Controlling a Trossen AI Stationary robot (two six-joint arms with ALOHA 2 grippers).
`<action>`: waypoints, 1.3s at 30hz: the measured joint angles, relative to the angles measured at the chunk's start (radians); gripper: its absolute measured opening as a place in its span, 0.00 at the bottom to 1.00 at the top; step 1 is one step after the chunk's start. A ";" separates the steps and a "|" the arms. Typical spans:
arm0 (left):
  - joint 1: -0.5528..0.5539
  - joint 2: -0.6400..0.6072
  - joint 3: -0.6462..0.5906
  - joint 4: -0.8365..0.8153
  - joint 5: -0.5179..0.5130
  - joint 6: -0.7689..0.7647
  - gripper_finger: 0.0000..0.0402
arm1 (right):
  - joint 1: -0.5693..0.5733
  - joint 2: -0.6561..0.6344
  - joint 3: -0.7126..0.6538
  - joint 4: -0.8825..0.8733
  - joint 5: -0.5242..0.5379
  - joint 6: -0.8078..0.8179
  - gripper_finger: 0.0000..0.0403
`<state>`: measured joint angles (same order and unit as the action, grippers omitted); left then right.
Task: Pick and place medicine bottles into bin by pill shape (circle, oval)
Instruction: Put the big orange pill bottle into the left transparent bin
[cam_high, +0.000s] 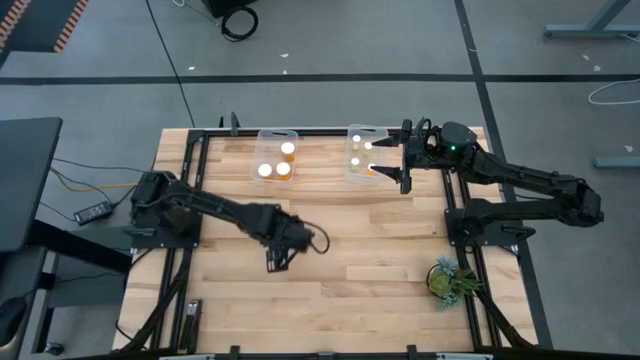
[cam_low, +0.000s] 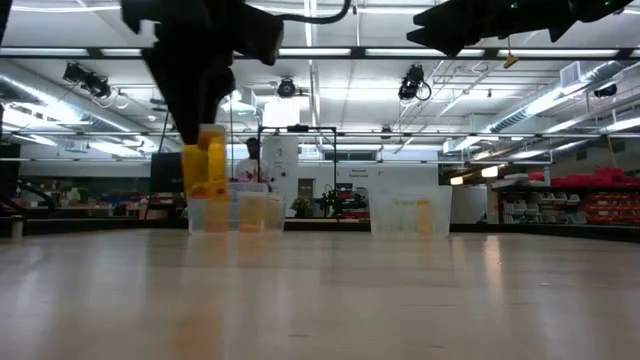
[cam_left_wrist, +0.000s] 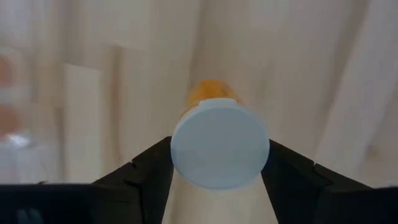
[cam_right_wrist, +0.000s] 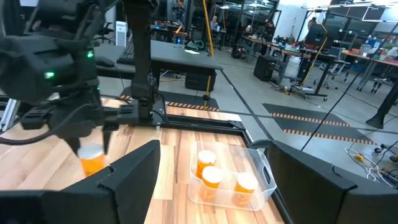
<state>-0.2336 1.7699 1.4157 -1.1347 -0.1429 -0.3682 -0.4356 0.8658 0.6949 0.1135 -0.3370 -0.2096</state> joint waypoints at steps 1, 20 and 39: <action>0.018 0.000 0.008 -0.002 -0.010 0.019 0.56 | 0.000 0.000 0.000 0.000 0.000 0.000 0.76; 0.341 0.000 0.139 0.011 -0.208 0.261 0.54 | 0.000 0.000 0.000 0.000 0.000 -0.003 0.76; 0.709 -0.001 0.039 0.127 -0.266 0.181 0.56 | 0.000 0.000 0.000 0.000 0.000 -0.011 0.76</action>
<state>0.4755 1.7691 1.4546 -1.0077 -0.4086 -0.1872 -0.4358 0.8660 0.6949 0.1135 -0.3371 -0.2202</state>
